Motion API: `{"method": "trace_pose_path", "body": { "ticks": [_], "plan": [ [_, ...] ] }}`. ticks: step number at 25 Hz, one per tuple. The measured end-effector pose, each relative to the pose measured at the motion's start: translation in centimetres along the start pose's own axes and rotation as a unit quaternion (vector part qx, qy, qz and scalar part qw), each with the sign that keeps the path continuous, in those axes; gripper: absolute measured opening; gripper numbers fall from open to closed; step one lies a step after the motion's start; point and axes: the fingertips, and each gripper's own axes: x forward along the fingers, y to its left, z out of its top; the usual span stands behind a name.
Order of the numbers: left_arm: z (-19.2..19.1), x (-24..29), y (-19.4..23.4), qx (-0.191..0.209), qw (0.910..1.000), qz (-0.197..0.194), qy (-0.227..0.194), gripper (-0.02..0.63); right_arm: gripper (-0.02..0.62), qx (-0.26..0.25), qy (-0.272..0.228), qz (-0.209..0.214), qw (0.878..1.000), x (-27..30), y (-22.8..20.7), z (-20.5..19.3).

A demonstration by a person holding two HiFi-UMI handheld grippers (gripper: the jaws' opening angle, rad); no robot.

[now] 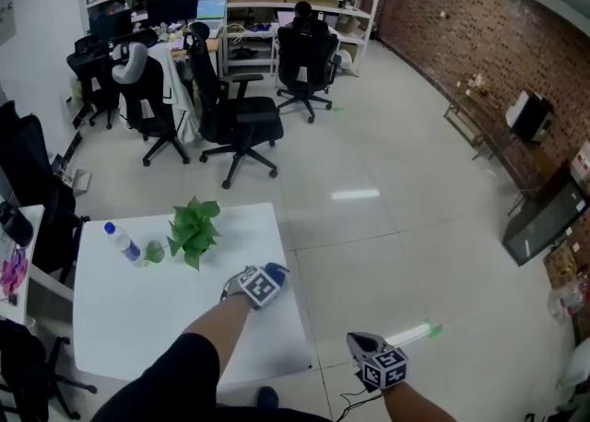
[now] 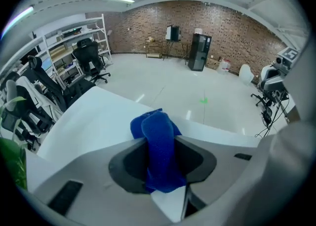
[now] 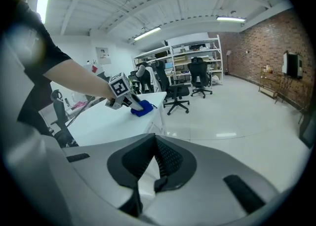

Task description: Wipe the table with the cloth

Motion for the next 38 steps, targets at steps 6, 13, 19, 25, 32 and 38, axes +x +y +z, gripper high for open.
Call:
{"method": "trace_pose_path", "body": {
  "ticks": [6, 13, 19, 25, 32, 38],
  "plan": [
    [-0.1, 1.1, 0.2, -0.032, 0.9989, -0.023, 0.024, 0.130, 0.017, 0.016, 0.007, -0.005, 1.000, 0.0, -0.4, -1.6],
    [0.4, 1.2, 0.8, -0.091, 0.9953, 0.027, -0.020, 0.130, 0.017, 0.020, 0.013, 0.000, 1.000, 0.1, 0.9, -2.7],
    [-0.2, 0.7, 0.1, -0.134, 0.9748, 0.123, -0.128, 0.112, 0.017, 0.019, 0.013, -0.001, 1.000, -0.4, 1.4, -2.8],
    [-1.0, 0.4, -1.3, -0.144, 0.9731, 0.134, -0.120, 0.109, 0.017, 0.017, 0.014, 0.004, 1.000, -0.5, 2.0, -3.1],
    [-3.3, -0.8, -5.7, -0.150, 0.9800, 0.089, -0.096, 0.109, 0.017, 0.012, 0.013, 0.025, 1.000, 0.6, 3.6, -3.1],
    [-1.0, -1.1, -2.1, -0.204, 0.9616, 0.109, -0.147, 0.110, 0.017, 0.008, 0.002, 0.029, 1.000, 0.8, 3.5, -2.5]
  ]
}}
